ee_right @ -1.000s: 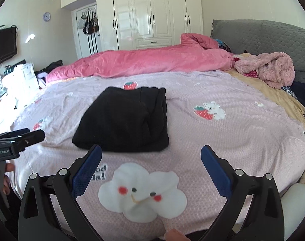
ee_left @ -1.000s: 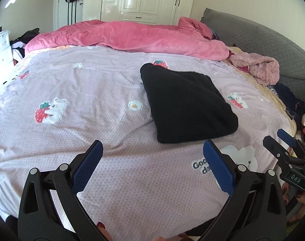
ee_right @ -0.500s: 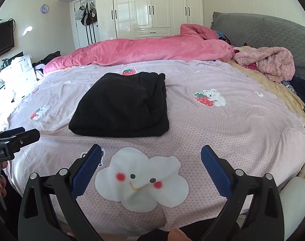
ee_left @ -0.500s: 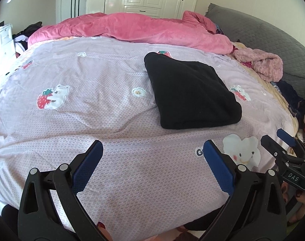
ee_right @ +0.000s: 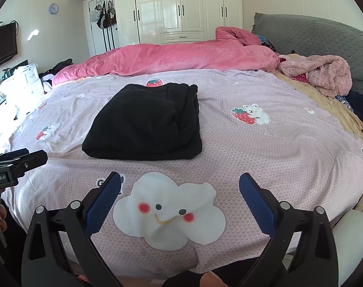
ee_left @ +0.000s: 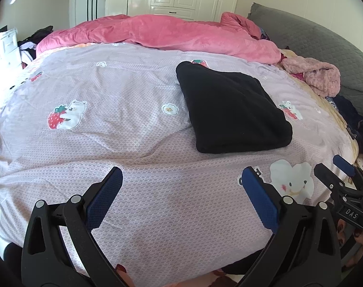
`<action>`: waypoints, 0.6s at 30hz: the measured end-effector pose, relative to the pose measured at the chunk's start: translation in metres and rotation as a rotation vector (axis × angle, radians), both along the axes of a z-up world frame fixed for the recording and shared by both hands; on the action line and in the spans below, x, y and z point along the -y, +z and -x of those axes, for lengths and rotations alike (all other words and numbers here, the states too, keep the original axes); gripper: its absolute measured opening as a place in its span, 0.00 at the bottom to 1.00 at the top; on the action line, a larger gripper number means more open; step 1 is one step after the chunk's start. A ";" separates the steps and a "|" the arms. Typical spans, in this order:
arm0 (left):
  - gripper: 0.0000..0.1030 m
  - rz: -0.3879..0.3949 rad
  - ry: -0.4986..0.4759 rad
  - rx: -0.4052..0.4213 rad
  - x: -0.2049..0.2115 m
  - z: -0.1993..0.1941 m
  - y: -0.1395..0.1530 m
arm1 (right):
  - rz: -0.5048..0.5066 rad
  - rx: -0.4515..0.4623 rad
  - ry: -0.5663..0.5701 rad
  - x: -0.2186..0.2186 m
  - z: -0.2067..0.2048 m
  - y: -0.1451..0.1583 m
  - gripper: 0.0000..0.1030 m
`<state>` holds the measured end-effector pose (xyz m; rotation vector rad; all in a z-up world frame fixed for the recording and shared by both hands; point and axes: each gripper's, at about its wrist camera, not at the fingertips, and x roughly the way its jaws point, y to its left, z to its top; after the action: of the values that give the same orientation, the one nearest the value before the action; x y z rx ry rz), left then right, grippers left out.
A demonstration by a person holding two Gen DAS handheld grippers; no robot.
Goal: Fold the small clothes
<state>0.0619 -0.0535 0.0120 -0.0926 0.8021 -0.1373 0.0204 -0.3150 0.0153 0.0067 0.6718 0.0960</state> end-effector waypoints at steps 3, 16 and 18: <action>0.91 -0.001 0.002 -0.001 0.000 0.000 0.000 | 0.000 0.002 -0.002 0.000 0.000 0.000 0.96; 0.91 0.010 0.012 0.004 -0.005 0.001 0.002 | 0.000 0.000 -0.009 0.003 0.003 0.000 0.96; 0.91 0.012 0.013 0.004 -0.006 0.002 0.002 | 0.002 -0.001 -0.008 0.003 0.003 0.000 0.96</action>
<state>0.0603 -0.0475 0.0141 -0.1085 0.7963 -0.1302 0.0174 -0.3178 0.0153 0.0076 0.6731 0.0874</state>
